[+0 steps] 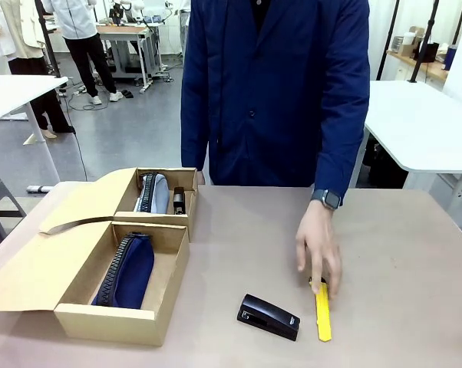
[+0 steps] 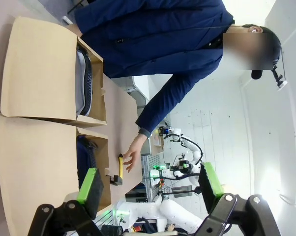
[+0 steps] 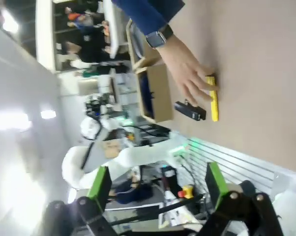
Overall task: Place items inside the box.
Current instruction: Pick up a Pencil pouch or Stapler and place it inside the Mailer Box closest to the robot.
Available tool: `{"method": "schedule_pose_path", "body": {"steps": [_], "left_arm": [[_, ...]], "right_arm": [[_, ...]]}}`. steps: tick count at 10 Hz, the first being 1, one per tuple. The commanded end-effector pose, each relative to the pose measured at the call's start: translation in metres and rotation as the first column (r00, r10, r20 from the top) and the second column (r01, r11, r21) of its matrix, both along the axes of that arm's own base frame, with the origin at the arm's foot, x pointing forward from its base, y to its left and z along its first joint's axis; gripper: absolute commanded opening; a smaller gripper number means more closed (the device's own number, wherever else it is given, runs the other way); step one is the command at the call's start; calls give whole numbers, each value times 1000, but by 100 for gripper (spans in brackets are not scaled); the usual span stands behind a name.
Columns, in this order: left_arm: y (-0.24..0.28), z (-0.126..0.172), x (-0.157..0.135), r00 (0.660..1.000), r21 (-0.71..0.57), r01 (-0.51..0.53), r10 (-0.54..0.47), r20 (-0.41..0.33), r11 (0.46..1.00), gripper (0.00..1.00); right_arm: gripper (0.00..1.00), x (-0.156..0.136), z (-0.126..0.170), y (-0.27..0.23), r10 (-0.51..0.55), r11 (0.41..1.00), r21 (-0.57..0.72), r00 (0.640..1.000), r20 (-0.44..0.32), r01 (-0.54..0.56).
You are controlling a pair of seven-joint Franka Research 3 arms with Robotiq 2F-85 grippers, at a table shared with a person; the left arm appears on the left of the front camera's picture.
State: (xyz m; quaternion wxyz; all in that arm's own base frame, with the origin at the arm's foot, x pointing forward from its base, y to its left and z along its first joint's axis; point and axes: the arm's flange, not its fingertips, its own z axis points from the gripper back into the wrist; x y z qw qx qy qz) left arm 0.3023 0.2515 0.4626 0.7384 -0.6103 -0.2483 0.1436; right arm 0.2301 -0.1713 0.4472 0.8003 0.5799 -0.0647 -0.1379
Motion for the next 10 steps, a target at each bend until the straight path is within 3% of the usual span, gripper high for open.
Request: {"method": "schedule_pose_path", "body": {"steps": [1, 2, 4, 5, 8, 10], "left_arm": [[-2, 1, -1, 1000, 0, 9, -9, 18, 1000, 100], [-2, 1, -1, 1000, 0, 9, -9, 18, 1000, 100], [-2, 1, -1, 1000, 0, 9, -9, 18, 1000, 100], [-2, 1, -1, 1000, 0, 9, -9, 18, 1000, 100], [-2, 1, -1, 1000, 0, 9, -9, 18, 1000, 100], [-2, 1, -1, 1000, 0, 9, -9, 18, 1000, 100]], "right_arm": [[100, 9, -23, -46, 74, 979, 185, 996, 45, -81], [100, 15, -33, -53, 85, 959, 266, 995, 43, -94], [100, 28, -37, -51, 47, 956, 289, 999, 17, -50], [100, -4, -41, -47, 20, 970, 240, 1000, 8, -21], [100, -4, -41, -47, 20, 970, 240, 1000, 8, -21], [100, 12, -39, -32, 38, 973, 227, 999, -10, -35]]}}
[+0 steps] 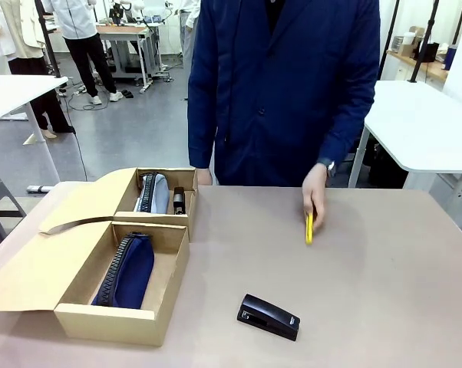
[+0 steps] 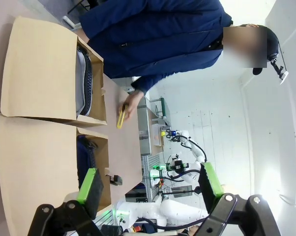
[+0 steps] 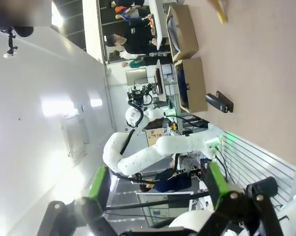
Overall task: Place items inside the box.
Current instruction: Pick up a Pencil pouch or Stapler and place it inside the Mailer Box closest to the robot.
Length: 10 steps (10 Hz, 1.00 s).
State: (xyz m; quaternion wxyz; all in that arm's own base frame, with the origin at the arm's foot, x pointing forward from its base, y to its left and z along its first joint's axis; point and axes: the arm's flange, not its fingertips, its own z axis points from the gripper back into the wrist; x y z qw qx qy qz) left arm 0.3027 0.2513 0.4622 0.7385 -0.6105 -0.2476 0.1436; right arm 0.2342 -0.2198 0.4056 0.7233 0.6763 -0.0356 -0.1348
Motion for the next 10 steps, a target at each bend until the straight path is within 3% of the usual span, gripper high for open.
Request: {"method": "schedule_pose_path", "body": {"steps": [1, 2, 4, 5, 7, 8, 9, 10], "left_arm": [[-1, 2, -1, 1000, 0, 8, -8, 19, 1000, 100], [-1, 2, -1, 1000, 0, 8, -8, 19, 1000, 100], [-1, 2, -1, 1000, 0, 8, -8, 19, 1000, 100], [-1, 2, -1, 1000, 0, 8, -8, 19, 1000, 100], [-1, 2, -1, 1000, 0, 8, -8, 19, 1000, 100], [-1, 2, -1, 1000, 0, 8, -8, 19, 1000, 100], [-1, 2, -1, 1000, 0, 8, -8, 19, 1000, 100], [-1, 2, -1, 1000, 0, 8, -8, 19, 1000, 100]], "right_arm": [[100, 15, 12, 48, 2, 991, -135, 1000, -30, -6], [100, 21, 24, 86, 48, 970, -237, 999, -26, -52], [100, 28, 38, 182, 250, 880, -409, 967, -38, -244], [100, 31, 36, 226, 266, 830, -489, 961, -72, -267], [100, 24, 21, 304, 283, 693, -674, 957, -72, -256], [100, 16, 12, 329, 323, 600, -759, 944, -59, -253], [100, 66, 65, 253, 309, 751, -592, 948, -78, -294], [100, 66, 65, 253, 309, 751, -592, 948, -78, -294]]}}
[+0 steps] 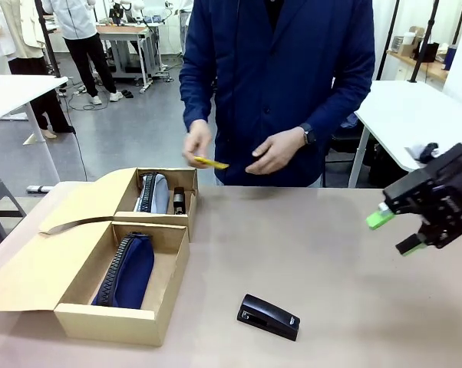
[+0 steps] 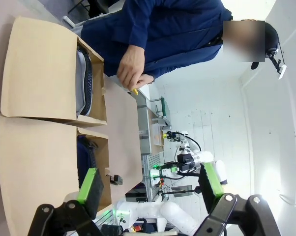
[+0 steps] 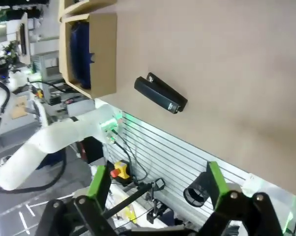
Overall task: Place items inside the box.
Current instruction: Pick up a Pencil pouch or Stapler and place it inside the Mailer Box closest to the robot.
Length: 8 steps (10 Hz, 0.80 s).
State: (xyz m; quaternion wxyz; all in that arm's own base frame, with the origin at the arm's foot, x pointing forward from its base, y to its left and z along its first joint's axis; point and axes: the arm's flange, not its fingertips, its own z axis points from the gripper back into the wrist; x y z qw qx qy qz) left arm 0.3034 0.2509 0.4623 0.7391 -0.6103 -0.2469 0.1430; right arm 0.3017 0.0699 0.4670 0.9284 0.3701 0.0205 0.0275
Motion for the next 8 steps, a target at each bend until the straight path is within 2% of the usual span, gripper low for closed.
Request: {"method": "schedule_pose_path", "body": {"steps": [1, 3, 4, 6, 8], "left_arm": [[-1, 1, -2, 1000, -1, 6, -6, 20, 1000, 100], [-1, 1, -2, 1000, -1, 6, -6, 20, 1000, 100], [-1, 1, -2, 1000, -1, 6, -6, 20, 1000, 100], [-1, 1, -2, 1000, -1, 6, -6, 20, 1000, 100], [-1, 1, -2, 1000, -1, 6, -6, 20, 1000, 100]], "right_arm": [[100, -2, 4, -36, -29, 995, 91, 999, -25, 32], [100, -1, 2, -18, -28, 999, 41, 1000, -14, 28], [100, -4, -5, 30, 26, 989, -145, 999, -19, -28], [100, -4, -18, 99, 100, 961, -256, 995, -29, -104], [100, -9, -39, 153, 114, 896, -426, 992, -48, -124]]}}
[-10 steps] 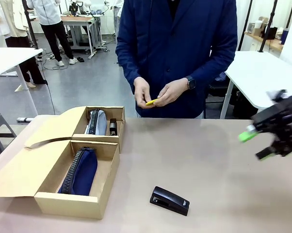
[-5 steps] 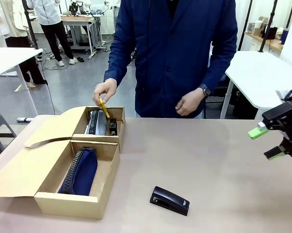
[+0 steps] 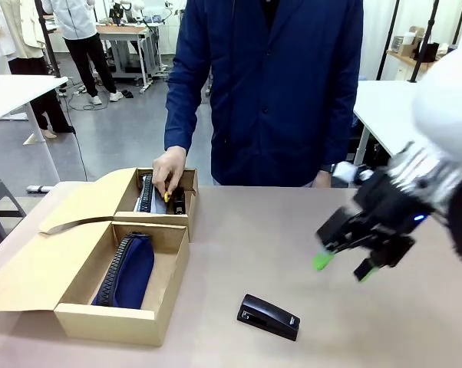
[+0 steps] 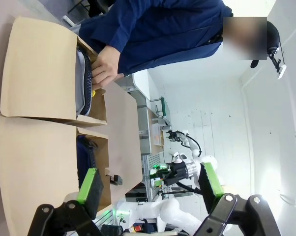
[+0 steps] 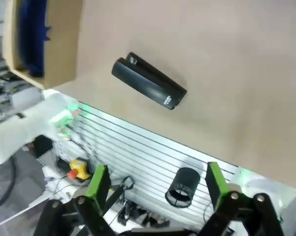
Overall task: Place items inside the box.
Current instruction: Pick up a Pencil pouch or Stapler and place it inside the Mailer Box closest to the robot.
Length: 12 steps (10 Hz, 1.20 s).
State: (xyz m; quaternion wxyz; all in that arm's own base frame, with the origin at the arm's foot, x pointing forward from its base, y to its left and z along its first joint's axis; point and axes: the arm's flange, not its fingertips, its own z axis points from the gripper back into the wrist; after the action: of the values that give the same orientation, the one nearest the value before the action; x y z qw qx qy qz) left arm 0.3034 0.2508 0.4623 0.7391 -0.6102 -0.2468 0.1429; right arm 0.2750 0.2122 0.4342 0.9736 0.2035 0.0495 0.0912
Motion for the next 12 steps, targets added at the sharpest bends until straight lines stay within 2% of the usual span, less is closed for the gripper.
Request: {"method": "schedule_pose_path", "body": {"steps": [1, 2, 3, 4, 5, 6, 7, 12], "left_arm": [[-1, 1, -2, 1000, -1, 6, -6, 20, 1000, 100], [-1, 1, -2, 1000, -1, 6, -6, 20, 1000, 100], [-1, 1, -2, 1000, -1, 6, -6, 20, 1000, 100], [-1, 1, -2, 1000, -1, 6, -6, 20, 1000, 100], [-1, 1, -2, 1000, -1, 6, -6, 20, 1000, 100], [-1, 1, -2, 1000, -1, 6, -6, 20, 1000, 100], [-1, 1, -2, 1000, -1, 6, -6, 20, 1000, 100], [-1, 1, -2, 1000, -1, 6, -6, 20, 1000, 100]], "right_arm": [[100, 12, -15, 32, -61, 984, -163, 998, 28, 65], [100, 2, -25, 54, -106, 972, -206, 993, 59, 116], [100, -7, -40, 72, -204, 942, -258, 976, 76, 217], [100, -12, -49, 80, -211, 930, -276, 969, 132, 240], [100, -17, -52, 82, -228, 922, -286, 964, 139, 260], [100, -17, -46, 77, -190, 945, -241, 971, 147, 222], [100, -19, -48, 79, -181, 949, -243, 977, 110, 203], [100, -20, -50, 82, -189, 945, -248, 975, 120, 214]]}}
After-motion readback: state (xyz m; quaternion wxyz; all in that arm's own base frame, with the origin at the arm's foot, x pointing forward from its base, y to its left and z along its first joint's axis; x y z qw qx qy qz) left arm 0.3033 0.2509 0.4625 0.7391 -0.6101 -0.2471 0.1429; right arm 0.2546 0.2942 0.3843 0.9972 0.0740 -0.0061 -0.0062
